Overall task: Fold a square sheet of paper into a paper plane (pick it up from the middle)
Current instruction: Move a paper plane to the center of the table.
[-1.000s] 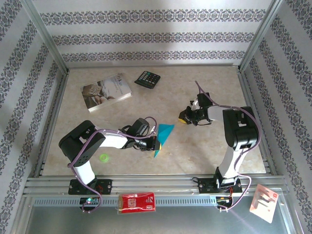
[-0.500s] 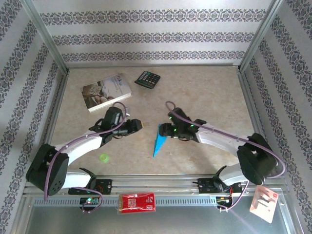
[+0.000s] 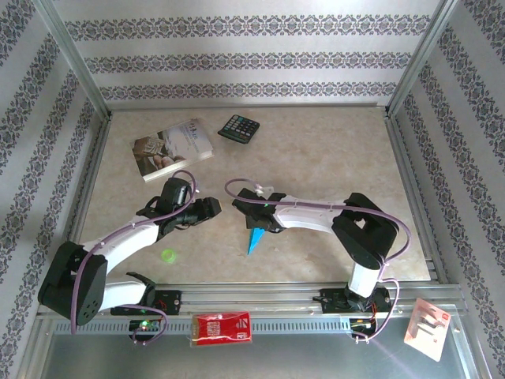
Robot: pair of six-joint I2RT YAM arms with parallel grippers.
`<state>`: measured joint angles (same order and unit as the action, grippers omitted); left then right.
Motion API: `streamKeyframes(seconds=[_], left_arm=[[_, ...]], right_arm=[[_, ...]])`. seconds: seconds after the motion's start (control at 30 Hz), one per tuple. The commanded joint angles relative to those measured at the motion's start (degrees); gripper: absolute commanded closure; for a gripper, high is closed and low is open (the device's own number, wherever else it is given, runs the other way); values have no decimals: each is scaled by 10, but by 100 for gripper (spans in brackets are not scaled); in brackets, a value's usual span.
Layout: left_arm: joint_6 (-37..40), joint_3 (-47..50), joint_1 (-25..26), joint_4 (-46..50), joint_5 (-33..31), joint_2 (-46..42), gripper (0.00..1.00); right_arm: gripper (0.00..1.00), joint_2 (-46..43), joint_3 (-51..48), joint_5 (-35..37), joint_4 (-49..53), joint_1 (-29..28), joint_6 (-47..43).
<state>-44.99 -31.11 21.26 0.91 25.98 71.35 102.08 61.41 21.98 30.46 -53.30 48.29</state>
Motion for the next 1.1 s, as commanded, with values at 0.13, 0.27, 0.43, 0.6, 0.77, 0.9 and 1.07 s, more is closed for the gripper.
streamKeyframes(seconds=[0.13, 0.27, 0.43, 0.6, 0.77, 0.9, 1.07], left_arm=[[20, 2, -5, 10, 13, 9, 47], [17, 2, -5, 5, 14, 13, 47], [15, -2, -5, 3, 19, 21, 47], [-26, 12, -6, -45, 40, 22, 40], [-87, 32, -4, -115, 78, 27, 39], [-90, 32, 10, -96, 68, 17, 42], [-98, 38, 45, -86, 25, 8, 39]], right_arm=[[33, -22, 5, 47, 40, -1, 15], [45, -29, -6, 47, 43, 1, 20], [73, -46, -29, 48, 33, 9, 28], [98, -83, -58, 29, -1, 33, 21], [100, -151, -118, -70, -153, 42, -18], [100, -166, -149, -160, -274, 43, 6], [100, -156, -184, -195, -329, 60, 21]])
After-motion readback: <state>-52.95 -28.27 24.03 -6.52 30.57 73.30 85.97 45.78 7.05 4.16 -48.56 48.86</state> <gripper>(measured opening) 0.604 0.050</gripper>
